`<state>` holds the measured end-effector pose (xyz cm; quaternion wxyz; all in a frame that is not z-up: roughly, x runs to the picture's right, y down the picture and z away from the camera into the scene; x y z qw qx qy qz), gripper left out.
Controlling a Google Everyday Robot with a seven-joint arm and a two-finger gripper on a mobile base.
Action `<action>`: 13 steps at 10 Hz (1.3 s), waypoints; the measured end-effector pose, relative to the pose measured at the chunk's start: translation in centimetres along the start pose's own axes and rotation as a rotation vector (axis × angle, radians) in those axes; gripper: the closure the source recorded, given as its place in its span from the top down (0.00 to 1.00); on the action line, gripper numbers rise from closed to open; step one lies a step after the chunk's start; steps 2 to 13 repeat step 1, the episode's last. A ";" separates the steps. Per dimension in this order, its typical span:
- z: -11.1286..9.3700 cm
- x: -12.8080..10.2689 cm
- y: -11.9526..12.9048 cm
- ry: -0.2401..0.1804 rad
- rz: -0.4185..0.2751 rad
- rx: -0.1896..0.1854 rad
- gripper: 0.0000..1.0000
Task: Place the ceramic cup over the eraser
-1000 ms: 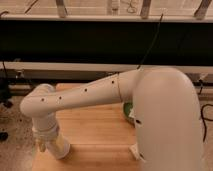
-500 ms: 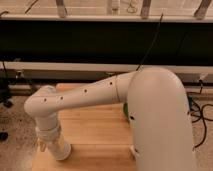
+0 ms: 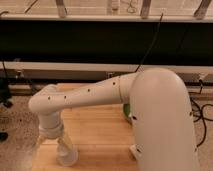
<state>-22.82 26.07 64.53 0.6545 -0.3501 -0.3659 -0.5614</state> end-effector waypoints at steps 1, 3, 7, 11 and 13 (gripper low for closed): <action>-0.1 0.1 0.2 0.000 0.000 0.000 0.80; -0.1 0.1 0.2 0.000 0.000 0.000 0.80; -0.1 0.1 0.2 0.000 0.000 0.000 0.80; -0.1 0.1 0.2 0.000 0.000 0.000 0.80; -0.1 0.1 0.2 0.000 0.000 0.000 0.80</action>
